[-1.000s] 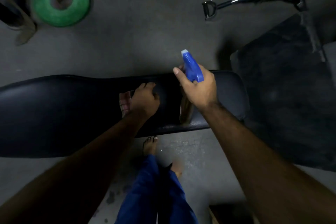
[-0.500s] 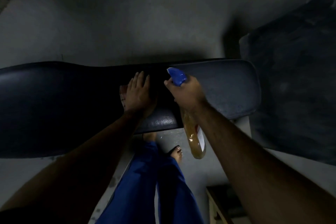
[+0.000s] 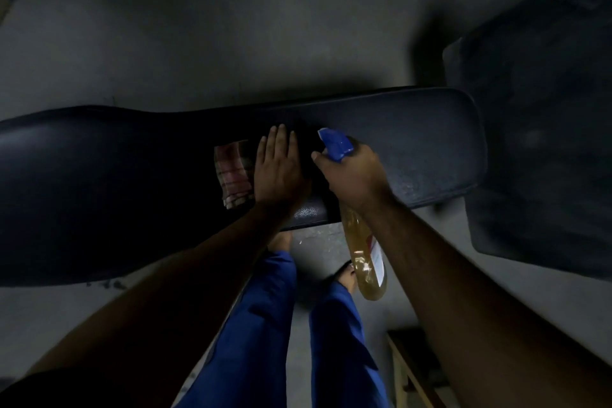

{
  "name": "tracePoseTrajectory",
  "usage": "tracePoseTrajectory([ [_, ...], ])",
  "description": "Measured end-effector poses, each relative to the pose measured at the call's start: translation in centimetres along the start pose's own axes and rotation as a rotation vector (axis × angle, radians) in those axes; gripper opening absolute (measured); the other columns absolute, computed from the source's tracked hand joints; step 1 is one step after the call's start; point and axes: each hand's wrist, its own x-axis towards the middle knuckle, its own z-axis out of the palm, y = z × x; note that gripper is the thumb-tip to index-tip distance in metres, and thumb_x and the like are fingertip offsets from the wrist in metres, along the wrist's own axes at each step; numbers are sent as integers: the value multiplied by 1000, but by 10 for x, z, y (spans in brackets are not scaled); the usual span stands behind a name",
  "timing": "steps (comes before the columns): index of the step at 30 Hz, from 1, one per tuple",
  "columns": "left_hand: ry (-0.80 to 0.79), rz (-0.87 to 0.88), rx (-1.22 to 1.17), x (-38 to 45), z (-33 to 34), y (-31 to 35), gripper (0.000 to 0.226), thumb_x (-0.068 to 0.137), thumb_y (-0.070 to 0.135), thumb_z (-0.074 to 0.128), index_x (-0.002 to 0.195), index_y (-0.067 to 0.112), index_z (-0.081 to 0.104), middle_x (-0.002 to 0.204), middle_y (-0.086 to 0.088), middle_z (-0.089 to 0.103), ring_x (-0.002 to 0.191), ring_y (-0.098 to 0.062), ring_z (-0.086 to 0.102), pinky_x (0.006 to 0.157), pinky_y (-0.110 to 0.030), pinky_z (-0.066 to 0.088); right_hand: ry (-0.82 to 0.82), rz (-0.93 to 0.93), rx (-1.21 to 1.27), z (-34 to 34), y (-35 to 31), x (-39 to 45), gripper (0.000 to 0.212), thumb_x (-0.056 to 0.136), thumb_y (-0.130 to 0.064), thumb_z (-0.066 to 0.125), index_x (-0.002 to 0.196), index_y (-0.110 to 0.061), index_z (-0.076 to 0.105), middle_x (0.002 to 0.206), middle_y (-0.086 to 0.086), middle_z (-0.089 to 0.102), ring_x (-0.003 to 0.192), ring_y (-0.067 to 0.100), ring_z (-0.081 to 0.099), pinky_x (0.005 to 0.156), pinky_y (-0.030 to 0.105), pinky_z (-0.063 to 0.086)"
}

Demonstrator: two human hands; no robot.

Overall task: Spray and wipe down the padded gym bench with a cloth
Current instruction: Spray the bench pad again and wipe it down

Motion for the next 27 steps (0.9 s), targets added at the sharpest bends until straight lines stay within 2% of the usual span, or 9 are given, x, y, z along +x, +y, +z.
tracePoseTrajectory([
  [2, 32, -8, -55, -2, 6, 13, 66, 89, 40, 29, 136, -2, 48, 145, -26, 42, 139, -38, 36, 115, -48, 26, 2, 14, 27, -8, 9, 1, 17, 85, -43, 70, 85, -27, 64, 83, 0, 71, 78, 23, 70, 76, 45, 60],
  [8, 124, 139, -102, -2, 30, 54, 57, 88, 31, 44, 132, -4, 51, 139, -28, 48, 132, -40, 44, 111, -50, 35, 82, 44, 59, -52, 36, 9, 25, 90, -39, 69, 106, -20, 65, 92, 5, 70, 84, 26, 69, 78, 42, 59],
  [13, 72, 133, -69, 10, 43, 92, 67, 82, 36, 49, 136, -4, 48, 144, -29, 42, 136, -41, 38, 115, -49, 27, 178, 83, -88, -90, 63, 17, 25, 92, -41, 66, 99, -17, 63, 89, 3, 61, 79, 22, 58, 69, 28, 41],
  [16, 18, 42, -34, 10, 45, 110, 73, 81, 35, 59, 142, 0, 40, 151, -27, 31, 143, -38, 26, 118, -45, 14, 119, 99, -75, -104, 77, 19, 25, 91, -41, 67, 98, -19, 58, 92, 6, 65, 81, 22, 61, 69, 29, 45],
  [20, 45, 110, -42, 6, 52, 133, 70, 78, 33, 57, 138, -1, 45, 148, -26, 38, 139, -39, 34, 115, -47, 23, 140, 81, -53, -123, 91, 23, 31, 89, -44, 69, 106, -18, 64, 92, 5, 67, 87, 26, 65, 72, 30, 45],
  [24, 43, 172, -66, 9, 63, 163, 70, 80, 36, 55, 140, 0, 44, 148, -25, 39, 139, -38, 34, 115, -47, 25, 268, 91, -46, -153, 104, 33, 26, 88, -44, 70, 96, -20, 65, 87, 4, 66, 83, 26, 65, 71, 30, 47],
  [27, 30, 208, -68, 14, 75, 188, 71, 84, 40, 57, 142, 3, 42, 151, -23, 35, 141, -36, 30, 117, -46, 22, 331, 138, -12, -172, 117, 44, 32, 86, -45, 71, 86, -14, 64, 80, 7, 66, 76, 27, 65, 67, 35, 51],
])
